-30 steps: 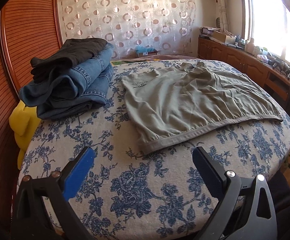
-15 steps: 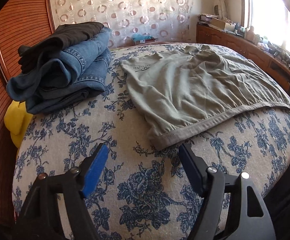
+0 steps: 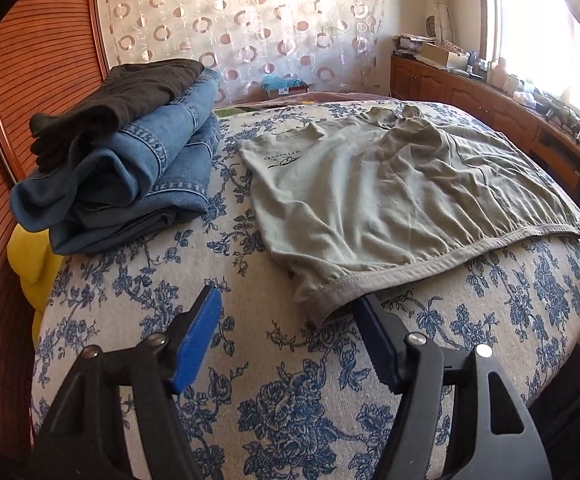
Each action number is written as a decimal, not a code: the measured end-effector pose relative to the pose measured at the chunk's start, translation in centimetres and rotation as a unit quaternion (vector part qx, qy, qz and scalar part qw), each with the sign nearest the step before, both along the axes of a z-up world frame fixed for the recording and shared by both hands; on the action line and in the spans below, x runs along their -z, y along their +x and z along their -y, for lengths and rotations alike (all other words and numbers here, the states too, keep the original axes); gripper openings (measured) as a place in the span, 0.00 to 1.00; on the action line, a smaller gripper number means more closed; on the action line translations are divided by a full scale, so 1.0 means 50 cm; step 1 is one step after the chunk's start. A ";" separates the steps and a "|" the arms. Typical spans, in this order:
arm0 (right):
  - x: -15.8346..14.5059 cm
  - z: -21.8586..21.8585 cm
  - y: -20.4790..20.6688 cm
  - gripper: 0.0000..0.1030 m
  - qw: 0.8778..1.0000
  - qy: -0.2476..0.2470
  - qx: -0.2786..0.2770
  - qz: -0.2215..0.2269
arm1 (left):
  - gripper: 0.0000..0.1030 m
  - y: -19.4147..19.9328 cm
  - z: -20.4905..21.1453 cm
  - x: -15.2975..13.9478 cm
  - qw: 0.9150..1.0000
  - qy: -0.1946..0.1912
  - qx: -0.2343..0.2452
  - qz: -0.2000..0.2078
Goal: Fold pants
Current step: 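Close the left gripper on the waistband while the right gripper also closes on it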
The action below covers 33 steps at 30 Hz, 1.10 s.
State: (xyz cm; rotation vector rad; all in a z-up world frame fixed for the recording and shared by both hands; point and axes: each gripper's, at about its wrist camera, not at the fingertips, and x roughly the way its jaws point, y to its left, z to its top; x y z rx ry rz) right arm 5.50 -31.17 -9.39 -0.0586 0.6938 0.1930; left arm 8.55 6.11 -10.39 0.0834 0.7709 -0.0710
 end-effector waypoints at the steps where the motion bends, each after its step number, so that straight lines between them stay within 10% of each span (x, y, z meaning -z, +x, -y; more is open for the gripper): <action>1: 0.001 0.000 0.001 0.56 1.000 -0.003 -0.001 -0.002 | 0.66 0.002 0.001 -0.002 1.000 -0.001 0.001 0.001; 18: 0.026 -0.009 0.033 0.56 0.998 -0.048 -0.019 -0.027 | 0.59 0.020 -0.002 -0.017 1.000 -0.008 0.001 0.008; 25: 0.025 -0.018 0.033 0.17 0.998 -0.030 -0.046 -0.034 | 0.33 0.012 0.005 0.005 0.999 -0.026 0.017 -0.007; 33: 0.024 -0.013 0.032 0.10 0.998 -0.012 -0.053 -0.037 | 0.23 0.002 0.008 0.013 0.999 -0.040 0.027 -0.009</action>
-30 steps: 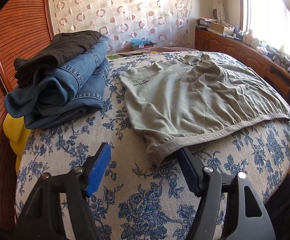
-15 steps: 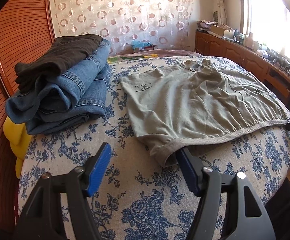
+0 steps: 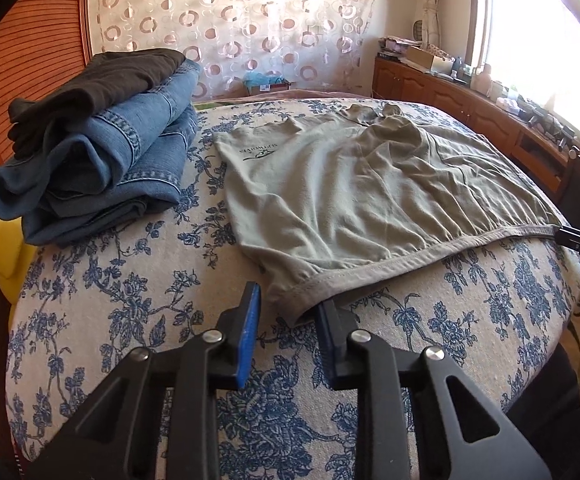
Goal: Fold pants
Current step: 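Close the left gripper on the waistband while the right gripper also closes on it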
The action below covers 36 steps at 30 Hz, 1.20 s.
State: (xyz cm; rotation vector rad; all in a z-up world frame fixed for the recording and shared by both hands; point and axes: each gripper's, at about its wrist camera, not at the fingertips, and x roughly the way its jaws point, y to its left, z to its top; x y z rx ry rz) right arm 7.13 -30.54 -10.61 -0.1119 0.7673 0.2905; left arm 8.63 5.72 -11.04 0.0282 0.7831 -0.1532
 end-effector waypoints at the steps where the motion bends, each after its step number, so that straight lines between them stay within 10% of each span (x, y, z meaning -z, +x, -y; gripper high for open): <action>1: 0.000 0.002 0.000 0.10 1.000 0.003 0.000 0.000 | 0.21 -0.002 0.001 0.000 1.000 0.000 0.001 0.001; 12: -0.014 0.014 -0.014 0.06 1.000 0.028 -0.001 0.008 | 0.05 -0.046 0.003 -0.023 1.000 -0.011 0.010 0.022; 36: -0.056 0.040 -0.069 0.05 0.999 0.029 -0.018 0.001 | 0.03 -0.130 -0.026 -0.037 0.999 -0.034 0.028 0.009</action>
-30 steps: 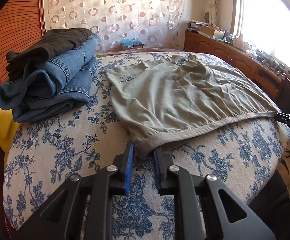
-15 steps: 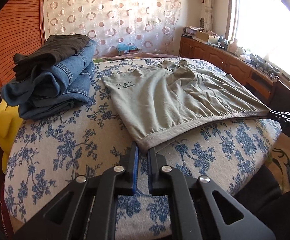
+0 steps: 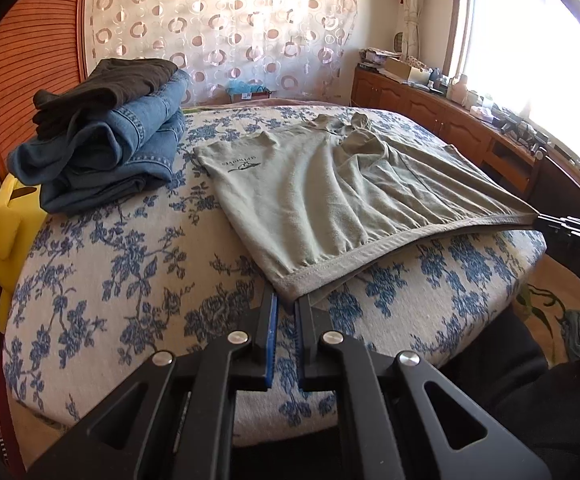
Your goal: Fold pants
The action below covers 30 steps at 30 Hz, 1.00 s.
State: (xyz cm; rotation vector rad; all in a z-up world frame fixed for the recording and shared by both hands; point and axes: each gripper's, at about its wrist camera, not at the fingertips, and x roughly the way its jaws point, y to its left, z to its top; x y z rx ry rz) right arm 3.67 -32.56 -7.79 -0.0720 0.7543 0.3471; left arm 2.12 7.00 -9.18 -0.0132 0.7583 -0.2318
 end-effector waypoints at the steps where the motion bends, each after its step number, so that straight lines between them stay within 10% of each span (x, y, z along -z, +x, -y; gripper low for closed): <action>1: -0.001 0.002 -0.002 0.05 1.000 -0.001 -0.001 -0.001 | 0.03 -0.003 0.003 0.002 1.000 0.002 0.001 0.000; 11: 0.015 0.000 0.000 0.06 1.000 0.003 0.003 -0.012 | 0.08 -0.001 0.011 0.017 1.000 0.017 -0.010 -0.015; 30: -0.010 -0.008 -0.005 0.18 0.999 0.025 0.019 0.025 | 0.64 -0.013 -0.054 -0.027 0.999 0.009 -0.042 0.010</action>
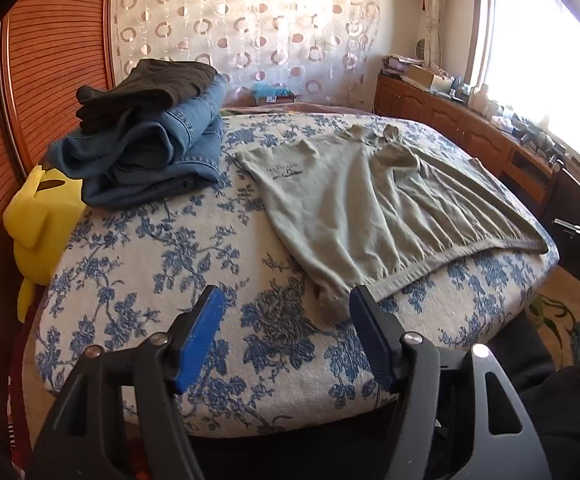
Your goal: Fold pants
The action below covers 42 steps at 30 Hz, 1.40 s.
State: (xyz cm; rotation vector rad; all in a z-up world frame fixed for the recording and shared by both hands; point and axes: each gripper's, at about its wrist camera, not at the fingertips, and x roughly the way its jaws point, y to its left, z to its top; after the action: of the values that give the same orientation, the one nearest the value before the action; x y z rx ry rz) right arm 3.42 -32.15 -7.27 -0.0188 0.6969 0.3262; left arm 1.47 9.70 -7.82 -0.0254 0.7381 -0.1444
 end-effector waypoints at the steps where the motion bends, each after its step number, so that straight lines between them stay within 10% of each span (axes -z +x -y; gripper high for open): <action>1: 0.001 -0.001 0.002 0.18 1.000 0.002 0.001 0.000 | 0.64 0.003 -0.001 -0.002 1.000 0.002 -0.001 0.000; 10: 0.017 -0.004 0.013 0.31 1.000 0.001 0.008 -0.006 | 0.86 0.042 -0.001 -0.007 1.000 -0.011 0.006 0.004; 42: 0.061 0.006 0.029 0.37 0.998 -0.018 0.026 -0.045 | 0.88 0.099 0.054 0.080 0.999 0.017 0.024 -0.022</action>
State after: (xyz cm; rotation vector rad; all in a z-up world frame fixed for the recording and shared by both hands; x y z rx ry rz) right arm 4.90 -32.44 -10.33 -0.0192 0.7910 0.2654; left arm 6.40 7.00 -11.82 0.0223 0.7863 -0.1777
